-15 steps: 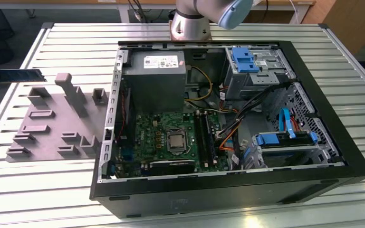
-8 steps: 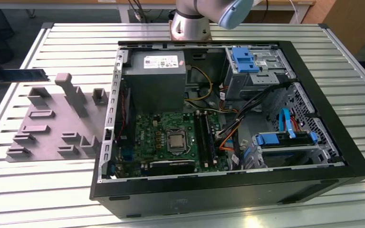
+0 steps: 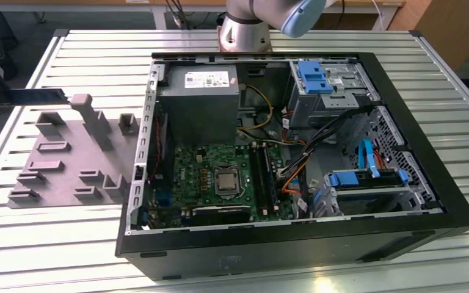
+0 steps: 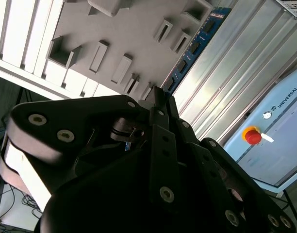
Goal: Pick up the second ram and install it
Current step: 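Pick up the second ram and move it above second insertion slot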
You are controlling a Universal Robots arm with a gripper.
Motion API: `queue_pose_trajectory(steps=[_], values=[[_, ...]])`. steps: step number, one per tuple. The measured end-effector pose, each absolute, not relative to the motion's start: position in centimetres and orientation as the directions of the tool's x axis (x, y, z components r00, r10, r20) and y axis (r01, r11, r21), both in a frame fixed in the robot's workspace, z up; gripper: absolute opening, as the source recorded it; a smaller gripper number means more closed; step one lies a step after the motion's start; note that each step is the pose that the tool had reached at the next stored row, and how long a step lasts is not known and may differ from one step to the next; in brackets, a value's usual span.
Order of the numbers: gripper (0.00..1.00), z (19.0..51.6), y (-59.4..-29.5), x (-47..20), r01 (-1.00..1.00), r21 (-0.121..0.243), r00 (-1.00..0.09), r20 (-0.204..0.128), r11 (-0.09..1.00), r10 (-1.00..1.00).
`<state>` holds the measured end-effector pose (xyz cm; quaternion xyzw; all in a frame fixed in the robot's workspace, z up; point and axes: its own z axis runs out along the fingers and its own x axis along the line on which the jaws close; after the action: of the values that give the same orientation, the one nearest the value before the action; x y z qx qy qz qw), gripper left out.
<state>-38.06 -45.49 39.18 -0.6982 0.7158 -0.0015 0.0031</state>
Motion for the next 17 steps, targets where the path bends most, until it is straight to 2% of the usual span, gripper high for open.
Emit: queue_pose_trajectory(steps=[17], values=[[0.14, 39.2, -45.5, -36.2, -1.000, -0.007, -0.025, -0.002, 0.025, -1.000]])
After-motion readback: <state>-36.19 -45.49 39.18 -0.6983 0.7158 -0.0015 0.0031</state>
